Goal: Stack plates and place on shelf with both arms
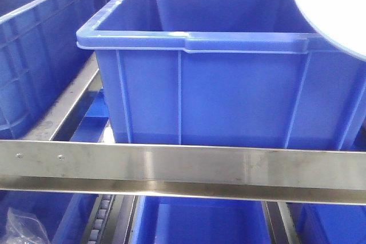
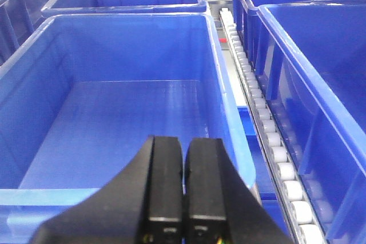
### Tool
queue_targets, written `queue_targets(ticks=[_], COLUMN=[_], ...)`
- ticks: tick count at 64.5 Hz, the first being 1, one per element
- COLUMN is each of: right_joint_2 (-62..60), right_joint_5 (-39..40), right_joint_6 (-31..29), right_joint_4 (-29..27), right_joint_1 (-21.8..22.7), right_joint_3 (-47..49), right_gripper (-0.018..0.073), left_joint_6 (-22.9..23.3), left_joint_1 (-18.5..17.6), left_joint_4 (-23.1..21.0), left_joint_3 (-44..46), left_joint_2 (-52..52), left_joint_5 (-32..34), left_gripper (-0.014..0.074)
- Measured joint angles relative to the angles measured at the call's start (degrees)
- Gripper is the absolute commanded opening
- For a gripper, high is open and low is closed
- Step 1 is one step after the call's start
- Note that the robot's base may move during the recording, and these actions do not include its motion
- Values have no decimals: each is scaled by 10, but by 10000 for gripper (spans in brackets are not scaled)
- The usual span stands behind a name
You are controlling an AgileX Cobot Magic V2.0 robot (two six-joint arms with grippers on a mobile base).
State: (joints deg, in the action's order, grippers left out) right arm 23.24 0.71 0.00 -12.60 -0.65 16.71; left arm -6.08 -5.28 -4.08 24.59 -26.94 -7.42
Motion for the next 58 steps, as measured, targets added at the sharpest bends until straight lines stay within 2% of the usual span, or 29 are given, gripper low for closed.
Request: queue_targets(ticks=[19,30,45,58], right_joint_2=[0,44,201,385], right_joint_5=[0,-1,19,115], right_joint_6=[0,0,0,0], right_joint_4=[0,0,29,38], right_joint_1=[0,-11,-65,-116], right_joint_3=[1,53,181,270], right_gripper=[57,57,57,58], left_joint_6=[0,0,0,0], left_joint_1=[0,0,0,0], left_joint_4=[0,0,0,0], left_joint_3=[0,0,0,0], left_joint_2=[0,0,0,0], left_joint_5=[0,0,0,0], left_gripper=[83,83,83,83])
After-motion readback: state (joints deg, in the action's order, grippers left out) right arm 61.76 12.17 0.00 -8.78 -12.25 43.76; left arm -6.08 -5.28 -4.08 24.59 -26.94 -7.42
